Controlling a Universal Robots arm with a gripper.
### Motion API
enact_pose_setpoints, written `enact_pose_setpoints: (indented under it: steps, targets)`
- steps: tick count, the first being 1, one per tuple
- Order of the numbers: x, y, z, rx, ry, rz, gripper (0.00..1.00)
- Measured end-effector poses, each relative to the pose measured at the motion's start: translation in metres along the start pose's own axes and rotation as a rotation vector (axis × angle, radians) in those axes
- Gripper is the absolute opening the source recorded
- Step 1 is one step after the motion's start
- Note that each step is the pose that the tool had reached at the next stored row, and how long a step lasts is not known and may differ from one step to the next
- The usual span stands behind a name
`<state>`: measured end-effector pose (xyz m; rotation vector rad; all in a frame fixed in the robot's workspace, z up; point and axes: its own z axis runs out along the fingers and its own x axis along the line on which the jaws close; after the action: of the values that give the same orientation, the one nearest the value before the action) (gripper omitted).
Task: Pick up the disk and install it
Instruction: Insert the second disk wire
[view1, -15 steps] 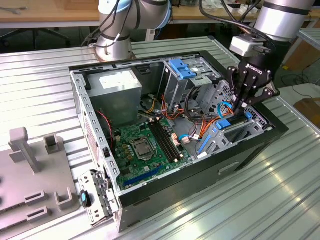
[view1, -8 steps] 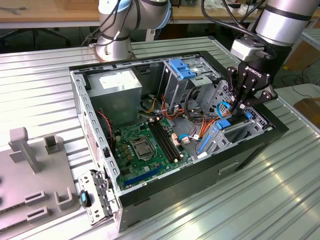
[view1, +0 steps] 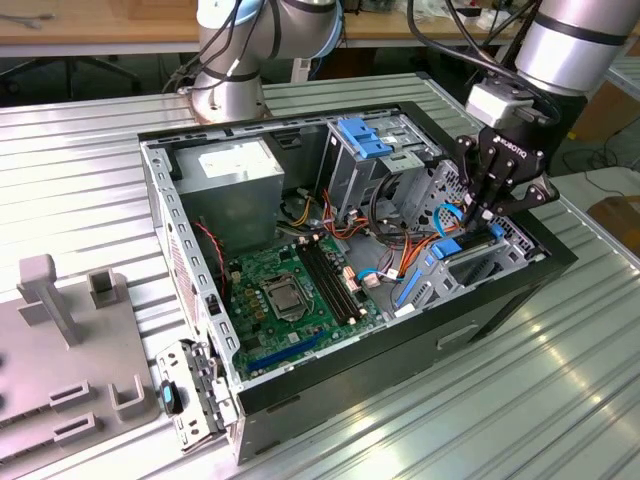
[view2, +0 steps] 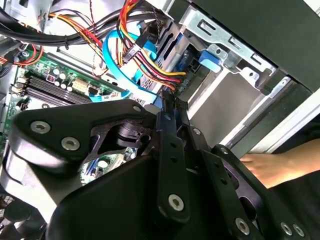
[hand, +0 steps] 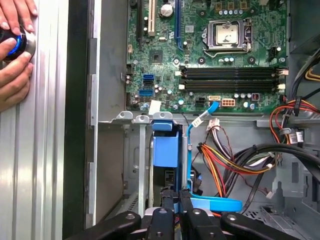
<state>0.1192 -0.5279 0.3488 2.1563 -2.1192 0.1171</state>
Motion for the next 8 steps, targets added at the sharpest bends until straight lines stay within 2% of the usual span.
enact_pose_setpoints:
  steps: [3, 8]
  targets:
    - [0.0024, 0.0001, 0.0004, 0.0005, -0.0277, -0.001, 0.16]
    - [0.0119, 0.0002, 0.0017, 0.0010, -0.0594, -0.002, 0.16]
